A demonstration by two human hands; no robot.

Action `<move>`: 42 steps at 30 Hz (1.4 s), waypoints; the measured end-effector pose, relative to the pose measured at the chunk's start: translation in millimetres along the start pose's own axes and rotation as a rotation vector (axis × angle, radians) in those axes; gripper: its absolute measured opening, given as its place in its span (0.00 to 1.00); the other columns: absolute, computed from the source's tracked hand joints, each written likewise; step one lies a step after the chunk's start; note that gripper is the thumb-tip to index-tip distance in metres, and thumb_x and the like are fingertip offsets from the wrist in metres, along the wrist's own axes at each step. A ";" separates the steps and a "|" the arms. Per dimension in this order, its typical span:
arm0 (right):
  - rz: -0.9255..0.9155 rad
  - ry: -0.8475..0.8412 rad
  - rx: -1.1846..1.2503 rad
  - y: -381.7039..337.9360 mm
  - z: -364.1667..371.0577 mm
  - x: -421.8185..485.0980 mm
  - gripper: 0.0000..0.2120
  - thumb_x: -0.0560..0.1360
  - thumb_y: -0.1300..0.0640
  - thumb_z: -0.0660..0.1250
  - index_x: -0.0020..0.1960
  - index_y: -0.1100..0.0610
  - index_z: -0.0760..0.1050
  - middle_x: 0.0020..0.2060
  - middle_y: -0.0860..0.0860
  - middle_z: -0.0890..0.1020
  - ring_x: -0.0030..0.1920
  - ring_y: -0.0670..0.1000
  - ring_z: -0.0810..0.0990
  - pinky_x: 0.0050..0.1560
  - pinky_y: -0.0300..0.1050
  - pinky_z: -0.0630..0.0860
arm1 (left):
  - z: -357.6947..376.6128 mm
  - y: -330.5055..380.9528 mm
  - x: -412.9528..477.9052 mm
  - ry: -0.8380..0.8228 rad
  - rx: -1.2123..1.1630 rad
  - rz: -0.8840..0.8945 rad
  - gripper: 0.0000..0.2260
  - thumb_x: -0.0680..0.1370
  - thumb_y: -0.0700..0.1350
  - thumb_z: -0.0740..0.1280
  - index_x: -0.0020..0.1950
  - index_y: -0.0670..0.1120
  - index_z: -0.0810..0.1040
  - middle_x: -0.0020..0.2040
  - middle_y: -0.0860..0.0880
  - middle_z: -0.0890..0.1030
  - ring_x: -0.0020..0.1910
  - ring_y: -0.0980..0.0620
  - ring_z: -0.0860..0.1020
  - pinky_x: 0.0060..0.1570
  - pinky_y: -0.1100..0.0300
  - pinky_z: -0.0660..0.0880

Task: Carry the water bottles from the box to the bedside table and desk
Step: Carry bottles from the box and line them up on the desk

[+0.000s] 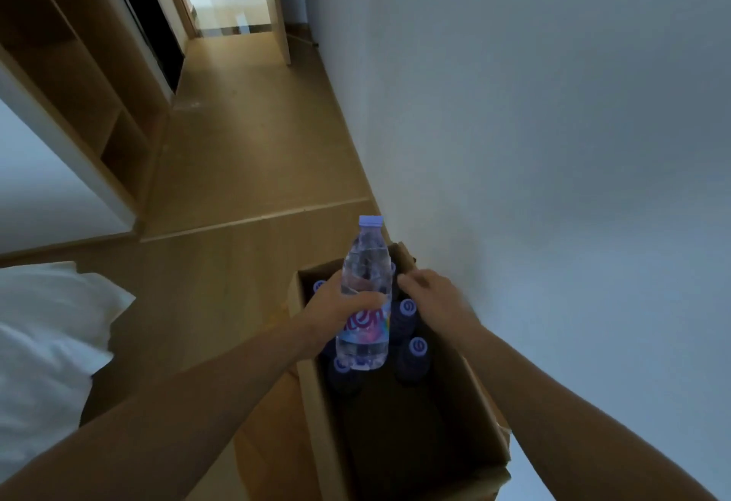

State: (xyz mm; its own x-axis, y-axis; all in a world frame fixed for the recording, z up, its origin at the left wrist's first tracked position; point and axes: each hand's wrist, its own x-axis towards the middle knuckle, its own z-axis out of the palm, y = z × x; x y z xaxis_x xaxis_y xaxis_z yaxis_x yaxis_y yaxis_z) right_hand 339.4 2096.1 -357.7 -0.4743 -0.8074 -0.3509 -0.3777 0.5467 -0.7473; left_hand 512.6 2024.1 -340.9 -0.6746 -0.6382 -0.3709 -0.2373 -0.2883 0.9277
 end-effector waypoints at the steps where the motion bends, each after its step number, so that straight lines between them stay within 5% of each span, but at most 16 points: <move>1: 0.002 -0.077 -0.128 20.4 9.0 2.8 0.12 0.79 0.43 0.64 0.53 0.52 0.73 0.46 0.50 0.77 0.46 0.51 0.77 0.40 0.40 0.69 | -1.1 -3.2 2.4 0.010 -0.033 -0.017 0.11 0.77 0.37 0.71 0.56 0.47 0.76 0.49 0.46 0.84 0.46 0.49 0.84 0.46 0.58 0.82; 5: -0.005 -0.329 -0.512 78.8 42.4 4.6 0.21 0.75 0.50 0.70 0.65 0.54 0.68 0.58 0.52 0.77 0.60 0.55 0.77 0.55 0.44 0.73 | -4.9 -19.0 13.7 0.031 -0.132 -0.044 0.24 0.66 0.47 0.77 0.59 0.44 0.76 0.48 0.43 0.84 0.48 0.44 0.84 0.49 0.53 0.82; 10: 0.037 -0.189 -0.360 105.2 67.0 6.7 0.36 0.70 0.56 0.76 0.73 0.57 0.62 0.67 0.56 0.74 0.65 0.57 0.74 0.64 0.48 0.72 | -9.9 -34.5 14.8 0.069 -0.158 -0.064 0.19 0.67 0.45 0.73 0.57 0.45 0.77 0.45 0.47 0.85 0.45 0.48 0.84 0.44 0.58 0.81; 14: -0.040 -0.162 -0.444 111.7 77.3 2.5 0.33 0.67 0.48 0.76 0.68 0.53 0.69 0.63 0.53 0.72 0.63 0.56 0.73 0.65 0.47 0.70 | -14.2 -38.1 11.1 0.058 -0.137 -0.059 0.16 0.69 0.43 0.73 0.55 0.44 0.78 0.44 0.47 0.85 0.45 0.49 0.84 0.44 0.59 0.81; 21: -0.014 -0.097 -0.167 130.3 91.5 12.9 0.32 0.62 0.61 0.81 0.62 0.57 0.71 0.59 0.56 0.78 0.61 0.58 0.77 0.62 0.53 0.75 | -23.9 -46.0 1.6 0.133 -0.107 -0.109 0.24 0.70 0.46 0.75 0.65 0.44 0.77 0.54 0.43 0.85 0.55 0.43 0.84 0.58 0.48 0.80; 27: 0.028 -0.074 0.024 94.1 53.4 11.3 0.29 0.59 0.50 0.79 0.55 0.53 0.70 0.46 0.47 0.80 0.46 0.49 0.80 0.46 0.45 0.77 | -19.4 -4.8 0.9 0.174 -0.048 -0.049 0.26 0.61 0.53 0.78 0.54 0.43 0.81 0.49 0.41 0.85 0.48 0.42 0.84 0.56 0.46 0.79; 32: -0.042 -0.117 0.336 27.2 -8.9 3.9 0.25 0.63 0.57 0.80 0.56 0.50 0.74 0.48 0.45 0.81 0.47 0.46 0.80 0.43 0.35 0.74 | -18.2 38.5 -6.9 0.224 -0.044 0.020 0.26 0.55 0.53 0.79 0.50 0.47 0.84 0.47 0.44 0.87 0.48 0.43 0.85 0.55 0.47 0.81; 36: -0.146 -0.076 0.552 -20.6 -45.7 -7.9 0.35 0.52 0.46 0.80 0.58 0.52 0.77 0.52 0.50 0.84 0.52 0.50 0.84 0.52 0.47 0.80 | -16.4 73.5 -16.6 0.242 -0.010 0.092 0.27 0.52 0.54 0.78 0.48 0.45 0.84 0.44 0.43 0.86 0.45 0.43 0.85 0.54 0.47 0.80; 38: -0.181 -0.039 0.622 -41.6 -57.1 -17.5 0.32 0.57 0.45 0.80 0.58 0.52 0.77 0.52 0.51 0.85 0.52 0.52 0.84 0.54 0.51 0.81 | -18.2 86.2 -18.3 0.241 -0.008 0.125 0.25 0.53 0.54 0.77 0.46 0.45 0.83 0.43 0.43 0.86 0.43 0.43 0.84 0.52 0.47 0.80; 41: -0.251 0.086 0.690 -62.2 -66.1 -31.2 0.07 0.72 0.61 0.74 0.45 0.57 0.77 0.37 0.49 0.84 0.38 0.47 0.84 0.42 0.44 0.80 | -18.8 103.0 -18.7 0.202 -0.004 0.173 0.17 0.61 0.51 0.78 0.44 0.44 0.82 0.40 0.42 0.85 0.40 0.42 0.83 0.46 0.50 0.81; 42: -0.256 0.135 0.695 -67.4 -68.8 -36.5 0.06 0.72 0.63 0.74 0.42 0.56 0.77 0.35 0.50 0.82 0.36 0.48 0.83 0.41 0.45 0.80 | -18.3 107.1 -18.2 0.185 -0.010 0.178 0.13 0.65 0.47 0.78 0.44 0.44 0.81 0.39 0.42 0.84 0.38 0.43 0.82 0.43 0.53 0.81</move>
State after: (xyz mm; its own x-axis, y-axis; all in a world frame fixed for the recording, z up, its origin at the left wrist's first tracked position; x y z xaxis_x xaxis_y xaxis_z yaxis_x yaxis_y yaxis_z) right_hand 327.4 2104.0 -255.7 -0.5495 -0.8317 -0.0796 0.0786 0.0434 -0.9960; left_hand 512.3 1991.7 -235.5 -0.5652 -0.7993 -0.2039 -0.1185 -0.1660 0.9790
